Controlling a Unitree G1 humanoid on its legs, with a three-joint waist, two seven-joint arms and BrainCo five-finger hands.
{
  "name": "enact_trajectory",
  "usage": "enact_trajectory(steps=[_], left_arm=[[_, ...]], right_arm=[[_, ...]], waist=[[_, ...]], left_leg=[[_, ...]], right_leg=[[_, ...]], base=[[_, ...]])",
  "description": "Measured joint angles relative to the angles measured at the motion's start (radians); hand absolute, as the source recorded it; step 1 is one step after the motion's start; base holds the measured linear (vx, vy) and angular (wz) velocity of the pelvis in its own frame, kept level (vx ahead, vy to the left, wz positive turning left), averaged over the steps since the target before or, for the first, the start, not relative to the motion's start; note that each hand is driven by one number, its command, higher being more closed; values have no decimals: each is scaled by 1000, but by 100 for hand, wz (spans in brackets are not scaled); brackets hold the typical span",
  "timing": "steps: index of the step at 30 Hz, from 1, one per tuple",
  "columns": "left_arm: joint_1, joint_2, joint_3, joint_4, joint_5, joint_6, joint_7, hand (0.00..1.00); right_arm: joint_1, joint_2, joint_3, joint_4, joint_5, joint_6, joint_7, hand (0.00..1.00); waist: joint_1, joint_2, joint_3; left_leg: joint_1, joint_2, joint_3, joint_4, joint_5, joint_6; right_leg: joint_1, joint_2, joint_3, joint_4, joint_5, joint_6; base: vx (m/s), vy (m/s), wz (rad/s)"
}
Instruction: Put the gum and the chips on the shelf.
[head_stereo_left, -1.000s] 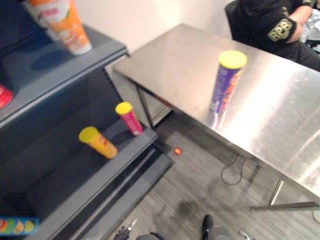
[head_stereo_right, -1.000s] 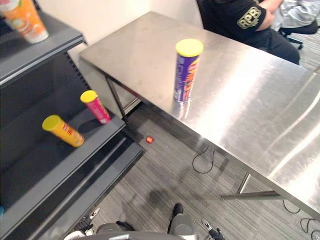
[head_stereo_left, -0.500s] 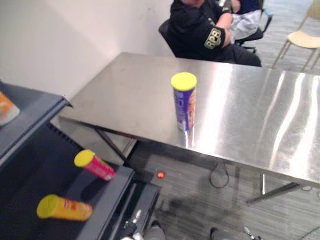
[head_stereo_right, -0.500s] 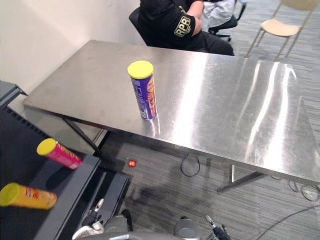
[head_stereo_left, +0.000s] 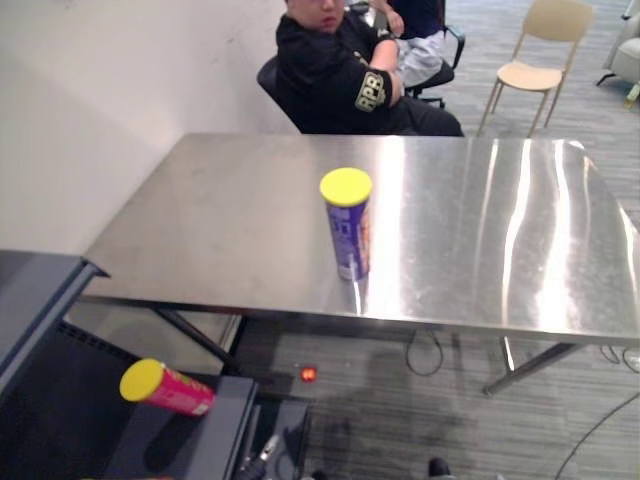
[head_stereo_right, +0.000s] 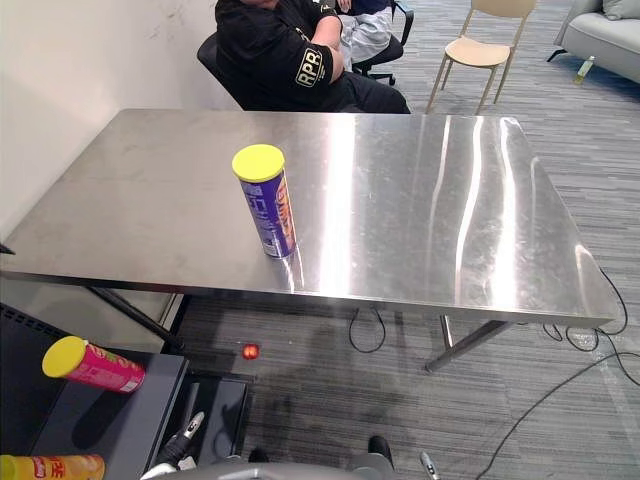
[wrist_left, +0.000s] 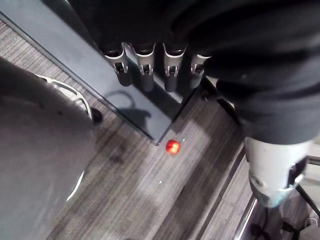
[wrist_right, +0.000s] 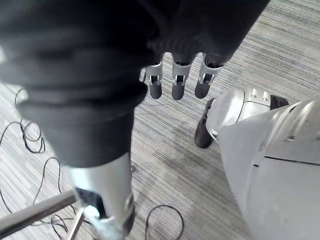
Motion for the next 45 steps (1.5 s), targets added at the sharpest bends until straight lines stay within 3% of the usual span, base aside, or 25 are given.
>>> enact_trajectory(steps=[5,8,9,11,13,14,15,16,19,22,27,31,38,45], left_arm=[[5,0,27,3,19,2,-1,0],[15,-1,40,2,32,3,0,0],[24,-1,45,2,32,3,1,0],[24,-5,47,2,32,4,2,0],[25,-16,56,-4,32,4,2,0],[34,-30,65,-25,35,5,3,0],[35,-32,66,-30,36,6,3,0],[37,-39,66,-42,39,9,3,0],[45,-49,66,-73,42,23,3,0],[49,-48,65,-93,68,24,1,0],[63,-36,17,-91,81,29,-8,0],[61,-10,-47,-93,111,29,-38,0],[62,30,-134,-101,111,19,-60,0],[57,42,-162,-116,111,13,-68,0]], right_arm=[[-37,-56,-277,18,129,-3,-29,0],[-81,-150,-433,6,237,-12,-70,0],[-96,-182,-435,-45,271,-21,-94,0],[-100,-198,-407,-154,276,-36,-130,0],[-90,-202,-358,-347,275,-64,-172,0],[-87,-208,-303,-527,273,-87,-208,0],[-86,-207,-285,-571,272,-92,-217,0],[-80,-201,-223,-743,262,-117,-248,0],[-48,-175,-102,-1087,127,-163,-314,0],[-84,-167,-65,-1144,45,-187,-341,0],[-83,-154,113,-1310,-106,-167,-276,0],[-86,-213,271,-1358,-201,-156,-165,0],[-102,-287,534,-1346,-170,-129,34,0],[-115,-301,674,-1316,-127,-113,90,0]], waist=[[-4,-11,-13],[-21,-8,-18],[-35,-8,-22],[-30,-5,-29],[-33,-5,-30],[-31,-3,-33],[-31,-4,-33],[-32,-6,-35],[-30,-15,-49],[-25,-24,-57],[-29,-25,-62],[-27,-30,-69],[-19,-39,-72],[5,-52,-60]], left_leg=[[23,-1,-7,-43,15,-5],[44,-4,14,-70,19,-6],[47,-5,21,-78,20,-6],[55,-4,40,-94,26,-8],[68,-3,49,-100,26,-7],[82,1,61,-115,30,-10],[84,3,64,-118,31,-10],[90,5,68,-130,37,-11],[100,12,67,-163,58,-18],[98,13,54,-192,80,-21],[73,6,39,-192,91,-19],[35,4,8,-191,108,-18],[24,-1,-38,-187,121,-10],[18,-12,-74,-187,125,-6]], right_leg=[[16,4,-24,-10,0,0],[12,6,-21,-8,1,2],[7,6,-20,-7,1,3],[-6,10,-17,3,5,9],[-2,11,-17,5,8,13],[-2,16,-19,6,15,25],[-3,16,-20,6,15,25],[-4,16,-21,5,16,27],[-5,28,-32,5,16,28],[-9,33,-47,3,16,28],[-22,28,-64,-7,16,28],[-42,27,-89,-13,18,32],[-28,22,-126,-12,20,34],[-19,13,-149,-14,19,34]], base=[[25,-47,6],[-4,-25,-18],[-5,-22,-20],[7,-30,-25],[6,-37,-24],[-10,-33,-15],[-19,-58,-17],[-26,-67,-8],[-34,-88,3],[-31,-67,12],[-35,-54,8],[-33,-44,21],[-13,-26,16],[-27,-9,10]])
